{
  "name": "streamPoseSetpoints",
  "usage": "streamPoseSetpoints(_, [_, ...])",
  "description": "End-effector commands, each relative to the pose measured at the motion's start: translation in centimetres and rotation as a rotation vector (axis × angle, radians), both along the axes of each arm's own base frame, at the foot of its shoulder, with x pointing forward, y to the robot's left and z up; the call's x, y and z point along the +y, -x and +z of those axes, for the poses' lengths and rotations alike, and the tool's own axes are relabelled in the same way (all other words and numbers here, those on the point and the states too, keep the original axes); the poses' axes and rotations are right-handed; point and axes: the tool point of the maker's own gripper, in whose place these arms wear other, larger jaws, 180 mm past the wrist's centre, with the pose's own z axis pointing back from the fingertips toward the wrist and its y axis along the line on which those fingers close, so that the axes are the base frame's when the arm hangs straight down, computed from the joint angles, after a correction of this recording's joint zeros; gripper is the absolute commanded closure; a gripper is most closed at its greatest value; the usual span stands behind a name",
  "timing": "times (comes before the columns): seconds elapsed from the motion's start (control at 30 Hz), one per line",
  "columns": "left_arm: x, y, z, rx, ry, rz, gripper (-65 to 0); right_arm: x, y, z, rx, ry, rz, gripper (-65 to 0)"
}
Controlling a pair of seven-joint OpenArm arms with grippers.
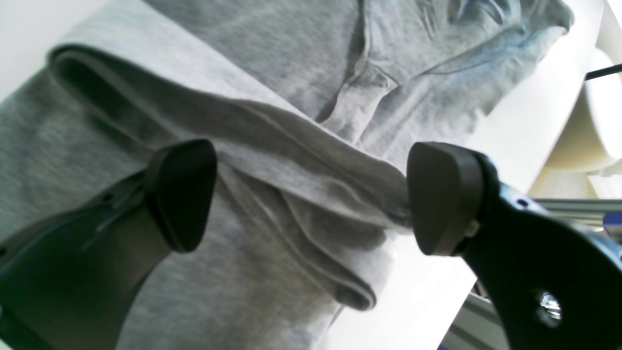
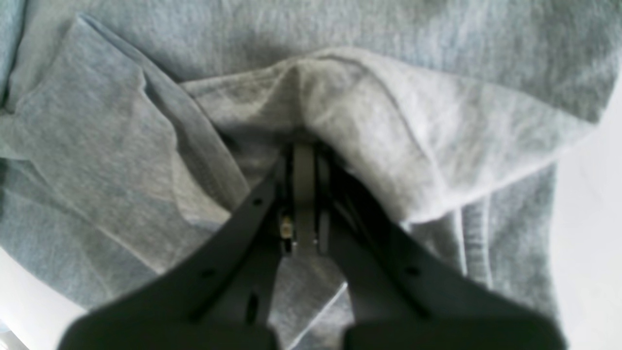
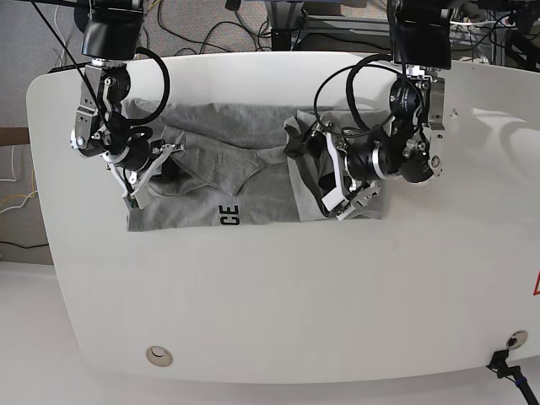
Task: Fold the T-shirt properly
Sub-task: 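Fold the shirt end held by the left gripper toward the middle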
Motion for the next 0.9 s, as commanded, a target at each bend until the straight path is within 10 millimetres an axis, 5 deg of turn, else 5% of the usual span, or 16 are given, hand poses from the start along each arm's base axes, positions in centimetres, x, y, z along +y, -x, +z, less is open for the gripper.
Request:
streamPoseSetpoints(0.0, [-1.2,-0.9,0.8,-0.034,0.024,0.0,-58.5,-0.8,2.4,-2.0,0.126,0.079,0.032,0.0])
streamPoseSetpoints(0.2, [-3.9,-0.2,-0.5,0.046,0.091,0.001,-58.5,-0.8,2.4,-2.0,0.125,0.081,0.032,0.0])
streamPoseSetpoints(0.47, [-8.3,-1.0,2.4,0.009,0.202,-0.021,-58.5,-0.7,2.5,-2.0,0.126,0.078,0.032,0.0])
streamPoseSetpoints(0.73, [-9.5,-2.1,5.9,-0.029,0.357,-0.035,-58.5,-0.7,2.5,-2.0,0.126,0.078,0.032,0.0])
streamPoseSetpoints(0.87, [-6.2,-2.3,7.4,-0.083,0.373,-0.035,-58.5,-0.7,2.4,-2.0,0.125,0.078,0.032,0.0])
